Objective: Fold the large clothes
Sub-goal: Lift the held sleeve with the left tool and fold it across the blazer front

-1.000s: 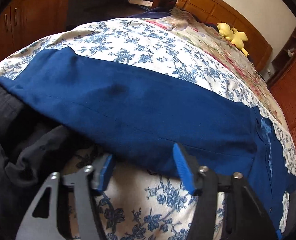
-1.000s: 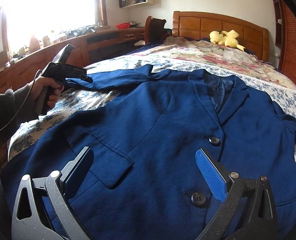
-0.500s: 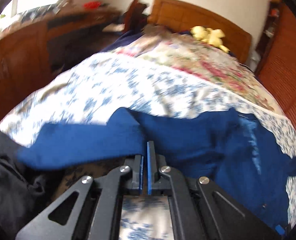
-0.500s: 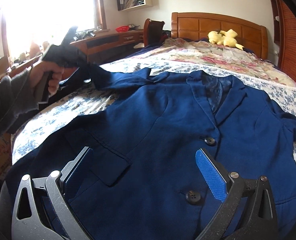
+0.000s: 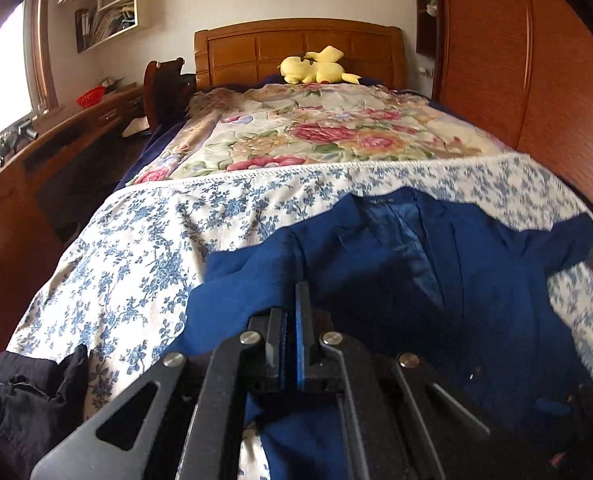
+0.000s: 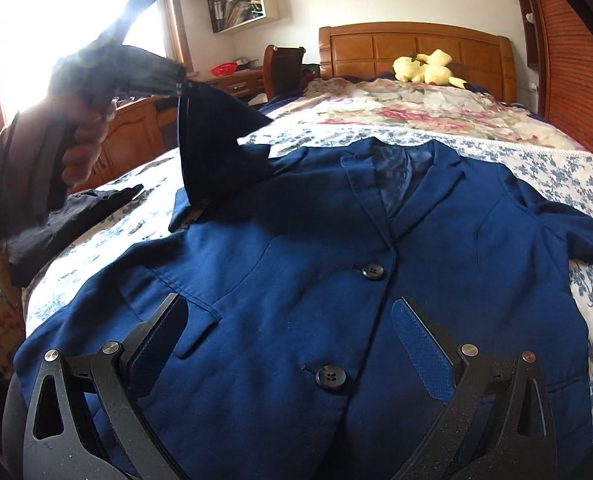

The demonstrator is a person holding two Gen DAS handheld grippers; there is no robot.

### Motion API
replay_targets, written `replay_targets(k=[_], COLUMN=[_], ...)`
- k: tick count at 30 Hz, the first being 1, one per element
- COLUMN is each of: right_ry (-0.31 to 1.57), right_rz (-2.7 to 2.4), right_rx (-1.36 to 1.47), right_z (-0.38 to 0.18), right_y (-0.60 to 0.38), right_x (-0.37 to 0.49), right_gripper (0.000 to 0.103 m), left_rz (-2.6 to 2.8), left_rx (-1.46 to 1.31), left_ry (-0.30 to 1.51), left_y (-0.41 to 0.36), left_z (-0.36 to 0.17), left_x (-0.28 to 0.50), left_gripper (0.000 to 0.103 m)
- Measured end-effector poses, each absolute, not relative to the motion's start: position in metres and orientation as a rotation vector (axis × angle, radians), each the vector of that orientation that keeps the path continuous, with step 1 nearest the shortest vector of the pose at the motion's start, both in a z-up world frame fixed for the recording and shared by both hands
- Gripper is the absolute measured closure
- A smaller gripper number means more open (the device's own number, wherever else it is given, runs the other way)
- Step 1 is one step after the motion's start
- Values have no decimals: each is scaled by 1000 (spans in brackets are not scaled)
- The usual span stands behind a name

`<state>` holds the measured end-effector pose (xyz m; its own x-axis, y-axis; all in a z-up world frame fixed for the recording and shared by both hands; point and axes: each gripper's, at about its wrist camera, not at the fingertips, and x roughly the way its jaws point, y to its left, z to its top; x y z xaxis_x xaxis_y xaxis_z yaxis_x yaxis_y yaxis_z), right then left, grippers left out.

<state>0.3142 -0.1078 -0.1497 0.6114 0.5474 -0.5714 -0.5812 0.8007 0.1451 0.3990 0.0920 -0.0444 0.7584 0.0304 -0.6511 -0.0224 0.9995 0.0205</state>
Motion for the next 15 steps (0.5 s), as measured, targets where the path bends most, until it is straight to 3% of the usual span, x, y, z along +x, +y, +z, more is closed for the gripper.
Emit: replay_targets(k=[15], right_ry=[625], right_rz=[641], right_rx=[-86], right_z=[-151], right_y=[-106], right_x=[310], right_gripper=[0], left_rz=[-35], left_rx=[-5], left_ry=[791], left_y=[105], left_z=[-76], left_x=[348], left_gripper=[99])
